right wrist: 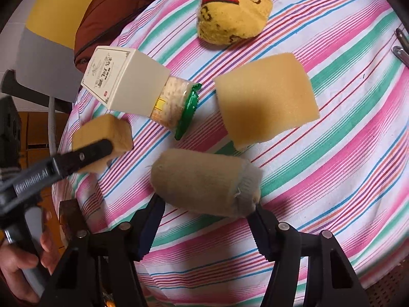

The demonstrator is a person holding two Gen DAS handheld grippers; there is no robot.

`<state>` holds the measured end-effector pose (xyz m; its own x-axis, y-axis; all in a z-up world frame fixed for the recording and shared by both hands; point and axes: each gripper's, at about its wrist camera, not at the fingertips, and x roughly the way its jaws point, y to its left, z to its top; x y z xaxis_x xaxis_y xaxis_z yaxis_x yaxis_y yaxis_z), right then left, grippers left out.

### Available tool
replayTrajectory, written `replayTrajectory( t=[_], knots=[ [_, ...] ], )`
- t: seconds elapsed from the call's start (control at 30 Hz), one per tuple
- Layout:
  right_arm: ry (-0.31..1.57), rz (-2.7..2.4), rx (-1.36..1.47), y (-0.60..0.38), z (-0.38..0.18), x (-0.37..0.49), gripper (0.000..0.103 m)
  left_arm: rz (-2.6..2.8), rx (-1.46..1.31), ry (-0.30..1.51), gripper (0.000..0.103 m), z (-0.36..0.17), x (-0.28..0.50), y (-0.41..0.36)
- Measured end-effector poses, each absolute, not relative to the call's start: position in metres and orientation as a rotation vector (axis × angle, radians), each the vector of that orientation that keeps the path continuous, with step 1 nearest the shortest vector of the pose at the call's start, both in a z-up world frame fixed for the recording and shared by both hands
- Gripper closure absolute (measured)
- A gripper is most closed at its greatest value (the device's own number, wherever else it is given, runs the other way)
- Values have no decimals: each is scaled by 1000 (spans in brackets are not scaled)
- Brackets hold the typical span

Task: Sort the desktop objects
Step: 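Grasp the yellow sponge wedge with the left gripper while the right grasps the beige knit roll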

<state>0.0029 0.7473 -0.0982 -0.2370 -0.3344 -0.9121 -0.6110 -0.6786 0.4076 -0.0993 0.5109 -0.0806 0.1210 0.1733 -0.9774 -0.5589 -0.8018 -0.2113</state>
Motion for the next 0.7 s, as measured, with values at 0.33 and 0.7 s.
replayTrajectory(
  t=[0.33, 0.7],
  knots=[
    [1107, 2050, -1826, 720, -82, 11, 49, 1736, -1927, 257, 39, -78, -78, 444],
    [915, 2069, -1710, 730, -67, 2, 27, 1761, -1953, 104, 39, -65, -37, 355]
  ],
)
